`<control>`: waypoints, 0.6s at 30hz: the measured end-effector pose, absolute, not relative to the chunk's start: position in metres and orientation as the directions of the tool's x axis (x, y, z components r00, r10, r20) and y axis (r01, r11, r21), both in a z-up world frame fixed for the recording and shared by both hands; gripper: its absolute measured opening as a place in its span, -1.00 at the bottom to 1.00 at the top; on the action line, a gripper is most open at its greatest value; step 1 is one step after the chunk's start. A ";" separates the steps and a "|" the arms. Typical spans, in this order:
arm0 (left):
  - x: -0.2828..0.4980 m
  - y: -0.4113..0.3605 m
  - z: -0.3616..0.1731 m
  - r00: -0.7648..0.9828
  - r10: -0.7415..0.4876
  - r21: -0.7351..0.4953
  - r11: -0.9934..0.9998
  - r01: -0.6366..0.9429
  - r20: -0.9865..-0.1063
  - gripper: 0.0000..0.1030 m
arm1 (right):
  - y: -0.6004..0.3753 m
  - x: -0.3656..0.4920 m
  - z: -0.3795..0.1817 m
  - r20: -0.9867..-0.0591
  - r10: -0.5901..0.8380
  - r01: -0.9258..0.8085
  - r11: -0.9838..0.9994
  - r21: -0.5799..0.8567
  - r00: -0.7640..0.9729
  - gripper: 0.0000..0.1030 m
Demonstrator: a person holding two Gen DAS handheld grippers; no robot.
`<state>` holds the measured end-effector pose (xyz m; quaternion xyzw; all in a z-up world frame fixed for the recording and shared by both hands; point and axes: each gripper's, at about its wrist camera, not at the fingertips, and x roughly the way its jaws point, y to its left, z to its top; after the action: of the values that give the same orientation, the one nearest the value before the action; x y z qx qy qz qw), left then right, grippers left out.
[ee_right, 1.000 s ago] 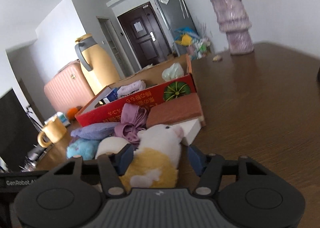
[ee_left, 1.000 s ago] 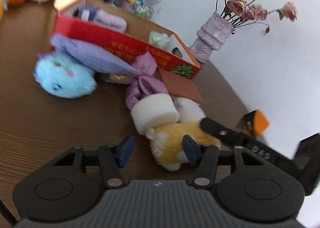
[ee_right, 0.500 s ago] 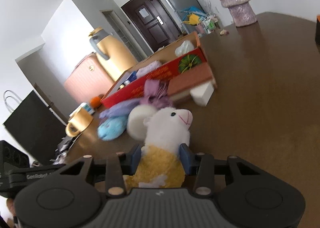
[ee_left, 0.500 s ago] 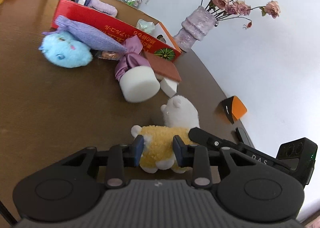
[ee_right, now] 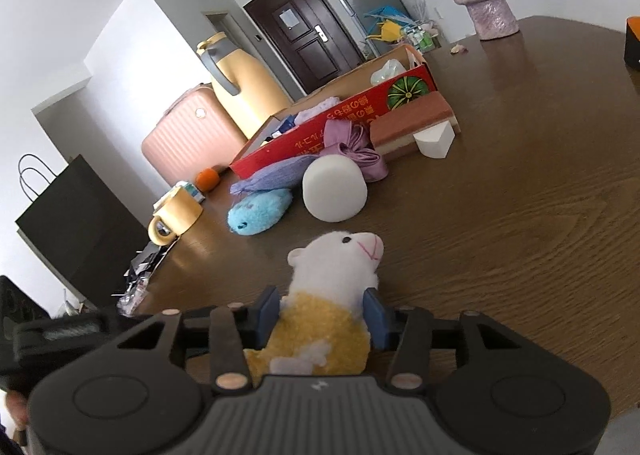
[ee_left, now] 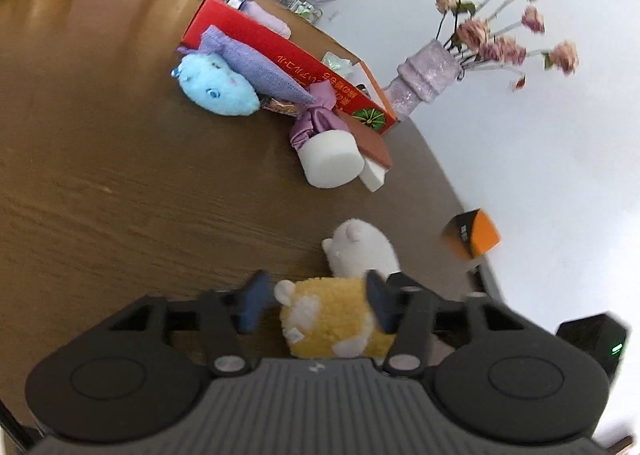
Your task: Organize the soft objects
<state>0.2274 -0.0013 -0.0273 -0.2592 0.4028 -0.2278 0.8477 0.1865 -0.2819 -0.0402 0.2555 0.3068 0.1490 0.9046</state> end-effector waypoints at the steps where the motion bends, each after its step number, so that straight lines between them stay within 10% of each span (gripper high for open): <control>1: 0.227 0.001 -0.027 0.570 -0.608 -0.642 0.746 0.174 -0.552 0.19 | -0.282 0.188 -0.041 -0.483 0.421 -0.109 0.828 0.550 0.768 -0.01; 18: 0.261 -0.022 -0.012 0.541 -0.667 -0.656 0.711 0.254 -0.513 -0.14 | -0.297 0.221 -0.016 -0.401 0.436 -0.159 0.811 0.563 0.806 -0.22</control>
<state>0.2612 -0.0219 -0.0118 -0.2630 0.3927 -0.2748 0.8373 0.2211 -0.2965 -0.0156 0.2608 0.2658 0.1628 0.9137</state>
